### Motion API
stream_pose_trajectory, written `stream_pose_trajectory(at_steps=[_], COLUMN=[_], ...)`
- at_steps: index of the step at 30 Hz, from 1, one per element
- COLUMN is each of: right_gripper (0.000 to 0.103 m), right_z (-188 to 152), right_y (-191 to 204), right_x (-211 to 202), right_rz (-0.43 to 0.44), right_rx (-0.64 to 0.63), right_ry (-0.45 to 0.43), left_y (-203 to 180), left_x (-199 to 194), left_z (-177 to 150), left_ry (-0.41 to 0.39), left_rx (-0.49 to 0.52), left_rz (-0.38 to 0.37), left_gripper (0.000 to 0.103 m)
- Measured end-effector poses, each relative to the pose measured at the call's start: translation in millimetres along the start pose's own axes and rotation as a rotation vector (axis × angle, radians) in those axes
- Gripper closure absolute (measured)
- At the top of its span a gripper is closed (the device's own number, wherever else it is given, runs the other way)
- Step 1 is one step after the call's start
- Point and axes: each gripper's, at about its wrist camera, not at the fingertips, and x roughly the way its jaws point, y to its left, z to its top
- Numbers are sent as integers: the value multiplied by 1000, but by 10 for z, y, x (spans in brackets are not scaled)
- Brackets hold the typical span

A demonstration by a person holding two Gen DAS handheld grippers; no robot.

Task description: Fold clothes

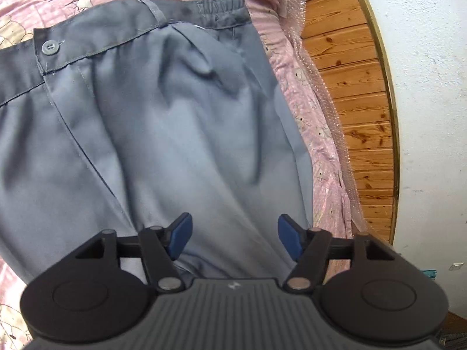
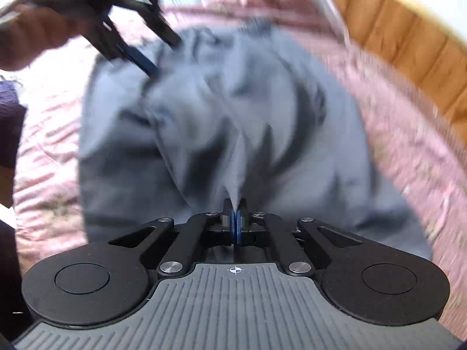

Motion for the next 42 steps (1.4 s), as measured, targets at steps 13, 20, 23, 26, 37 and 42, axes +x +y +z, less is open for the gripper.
stream_pose_trajectory(at_steps=[13,20,23,26,37,42], right_gripper=[103,75,62,49,47,57], right_z=[-364,-844,-1314,-2036,-4560,-4849], right_y=[614,481,341,212,-142,-342], right_x=[-273,-312,-419,-783,-1894,-1784], right_rz=[-199,-94,-33,-73,-651,-596], right_rx=[-16,410,778,1185,2062,2098], right_ry=[-33,-31,-54,-152,-555,-566], left_y=[-174,815,877,710,549,483], left_x=[30,-620,-630,-793,-489,-436], left_z=[87,-392,-302,-176,338,398], left_ry=[4,32,-24,-127,-198,-216], left_rx=[150,7,-30,9,31,46], left_rz=[-63,-3,33,16,209,278], left_gripper=[102,87,59,29,37,75])
